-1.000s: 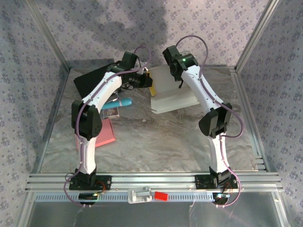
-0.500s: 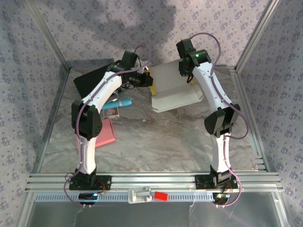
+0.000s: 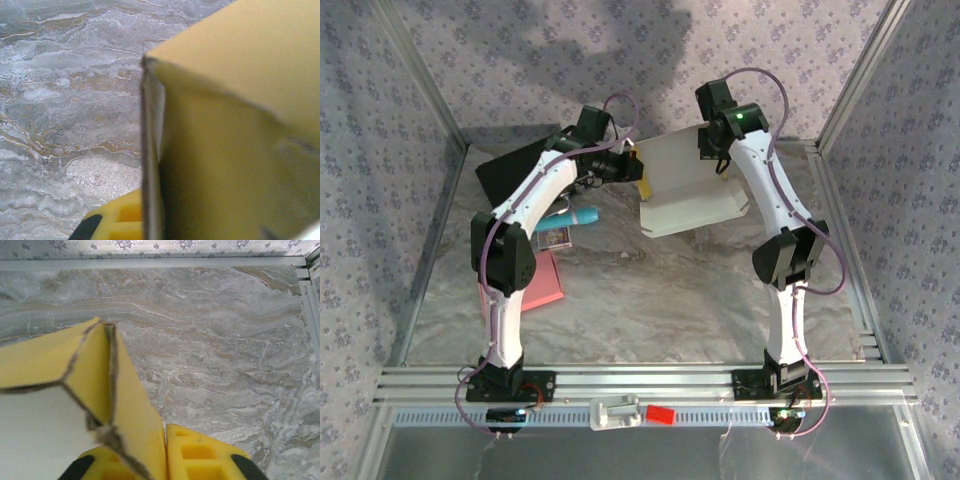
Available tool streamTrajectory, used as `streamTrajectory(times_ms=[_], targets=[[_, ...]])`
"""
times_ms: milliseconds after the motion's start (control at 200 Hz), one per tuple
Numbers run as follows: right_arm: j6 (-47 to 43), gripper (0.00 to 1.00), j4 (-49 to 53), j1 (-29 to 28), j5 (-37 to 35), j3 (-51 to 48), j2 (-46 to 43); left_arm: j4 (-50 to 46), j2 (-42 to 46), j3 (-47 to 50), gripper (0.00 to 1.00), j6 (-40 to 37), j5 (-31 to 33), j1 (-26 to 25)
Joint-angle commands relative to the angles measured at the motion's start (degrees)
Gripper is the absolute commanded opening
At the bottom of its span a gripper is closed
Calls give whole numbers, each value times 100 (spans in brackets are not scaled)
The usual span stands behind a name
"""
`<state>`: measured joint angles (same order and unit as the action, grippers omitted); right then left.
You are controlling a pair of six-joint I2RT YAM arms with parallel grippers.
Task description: Fold the paper box
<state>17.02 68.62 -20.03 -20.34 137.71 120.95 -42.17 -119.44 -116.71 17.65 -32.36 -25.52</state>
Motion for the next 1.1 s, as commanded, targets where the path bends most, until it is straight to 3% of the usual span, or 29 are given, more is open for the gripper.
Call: streamTrajectory(times_ms=[0,195,430,725,860,1004,1094], targets=[[44,0,48,18,-664,91,34,-67,-77,-237,0,26,-194,21],[134,0,246,-250,-1960,76,137,-106,-80,-271,0,189,47,-4],[-184,0,260,-703,-3271,36,399,-416,-36,-322,0,662,987,-237],[-332,0,449,-753,-3682,-19,513,-573,-50,-318,0,948,1046,-317],[-425,0,460,-794,-3572,-26,536,-607,-70,-331,0,1025,945,-346],[61,0,719,-681,-2384,3,353,-669,-89,-318,0,1031,876,-358],[86,15,436,-594,-1671,-174,64,-687,-84,-300,0,1013,842,-361]])
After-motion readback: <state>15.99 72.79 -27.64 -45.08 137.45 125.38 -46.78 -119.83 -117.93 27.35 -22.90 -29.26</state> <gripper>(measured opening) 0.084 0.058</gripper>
